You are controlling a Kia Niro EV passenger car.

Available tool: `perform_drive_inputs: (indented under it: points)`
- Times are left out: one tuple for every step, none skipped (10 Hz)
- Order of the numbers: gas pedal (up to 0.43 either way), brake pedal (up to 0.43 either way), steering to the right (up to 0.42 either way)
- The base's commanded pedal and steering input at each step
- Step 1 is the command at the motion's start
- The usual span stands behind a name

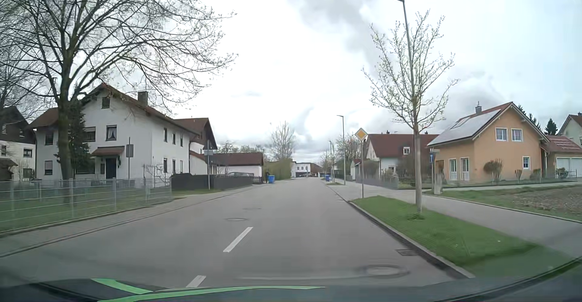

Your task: Follow the waypoints while adhering to traffic rules and regulations

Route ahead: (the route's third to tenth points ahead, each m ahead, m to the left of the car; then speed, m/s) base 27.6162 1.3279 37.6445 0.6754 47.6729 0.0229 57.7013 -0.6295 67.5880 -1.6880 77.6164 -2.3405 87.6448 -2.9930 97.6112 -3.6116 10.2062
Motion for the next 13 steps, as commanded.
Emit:
perform_drive_inputs:
  points:
    - [0.28,0.0,0.019]
    - [0.28,0.0,0.019]
    - [0.268,0.0,0.018]
    - [0.268,0.0,0.018]
    - [0.268,0.0,0.017]
    - [0.268,0.0,0.015]
    - [0.268,0.0,0.015]
    - [0.268,0.0,0.013]
    - [0.26,0.0,0.013]
    - [0.26,0.0,0.013]
    - [0.248,0.0,0.012]
    - [0.24,0.0,0.012]
    - [0.228,0.0,0.012]
